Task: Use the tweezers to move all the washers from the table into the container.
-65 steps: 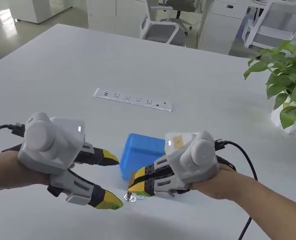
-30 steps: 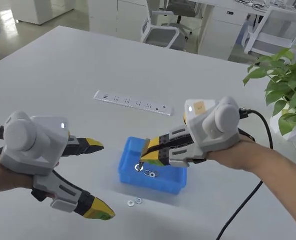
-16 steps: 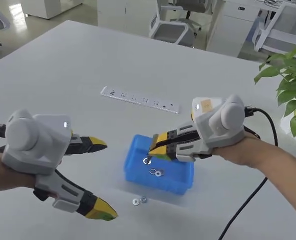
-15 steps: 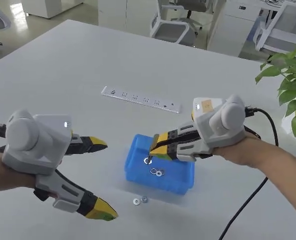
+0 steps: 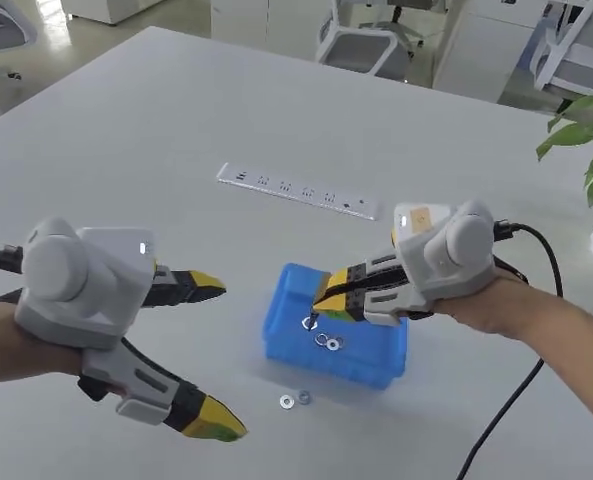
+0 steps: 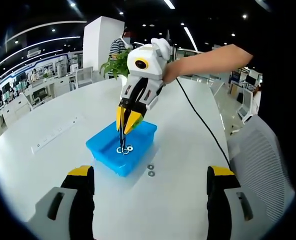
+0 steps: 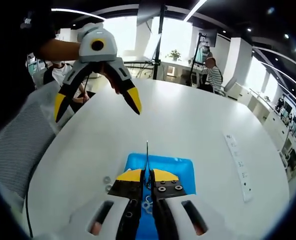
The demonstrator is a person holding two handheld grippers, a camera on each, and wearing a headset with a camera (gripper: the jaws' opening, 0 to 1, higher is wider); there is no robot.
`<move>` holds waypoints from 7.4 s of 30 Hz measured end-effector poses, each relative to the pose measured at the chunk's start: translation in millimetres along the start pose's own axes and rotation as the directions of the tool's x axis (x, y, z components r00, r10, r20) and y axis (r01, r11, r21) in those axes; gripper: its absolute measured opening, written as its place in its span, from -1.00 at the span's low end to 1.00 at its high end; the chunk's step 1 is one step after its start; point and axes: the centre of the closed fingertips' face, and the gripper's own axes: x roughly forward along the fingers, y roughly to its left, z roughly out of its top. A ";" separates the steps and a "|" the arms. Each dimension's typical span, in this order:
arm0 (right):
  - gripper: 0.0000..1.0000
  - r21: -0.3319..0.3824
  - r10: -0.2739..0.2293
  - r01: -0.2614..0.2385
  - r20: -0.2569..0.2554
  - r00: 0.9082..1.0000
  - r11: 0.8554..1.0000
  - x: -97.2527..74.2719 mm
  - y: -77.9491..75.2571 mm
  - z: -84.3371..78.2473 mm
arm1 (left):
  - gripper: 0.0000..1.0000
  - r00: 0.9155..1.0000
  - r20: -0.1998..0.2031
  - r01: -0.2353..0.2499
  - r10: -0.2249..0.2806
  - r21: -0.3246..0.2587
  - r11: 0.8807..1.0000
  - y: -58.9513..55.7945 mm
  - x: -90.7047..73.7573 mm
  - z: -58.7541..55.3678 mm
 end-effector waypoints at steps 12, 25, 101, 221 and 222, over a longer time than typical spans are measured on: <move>-0.89 0.019 0.014 -0.014 -0.009 1.000 1.000 10.5 2.3 -12.8 | 0.81 1.000 0.012 -0.007 0.006 0.017 1.000 6.9 4.2 1.6; -0.89 0.036 0.025 -0.025 -0.006 1.000 0.999 14.2 4.1 -19.5 | 0.18 1.000 0.004 -0.028 0.027 0.083 0.996 26.0 20.2 15.9; -0.62 0.012 -0.035 0.035 -0.036 0.999 0.999 -12.7 6.3 -23.5 | -0.90 0.995 -0.066 0.089 -0.076 0.226 0.970 41.1 80.4 48.4; 0.99 0.393 -0.340 0.349 -0.094 0.936 0.851 -80.8 92.3 -70.3 | -0.90 0.987 -0.116 0.129 -0.108 0.192 0.973 -20.2 57.1 24.8; 0.99 0.392 -0.338 0.347 -0.094 0.936 0.852 -80.3 92.7 -70.2 | -0.90 0.987 -0.117 0.129 -0.108 0.192 0.973 -20.1 57.2 24.1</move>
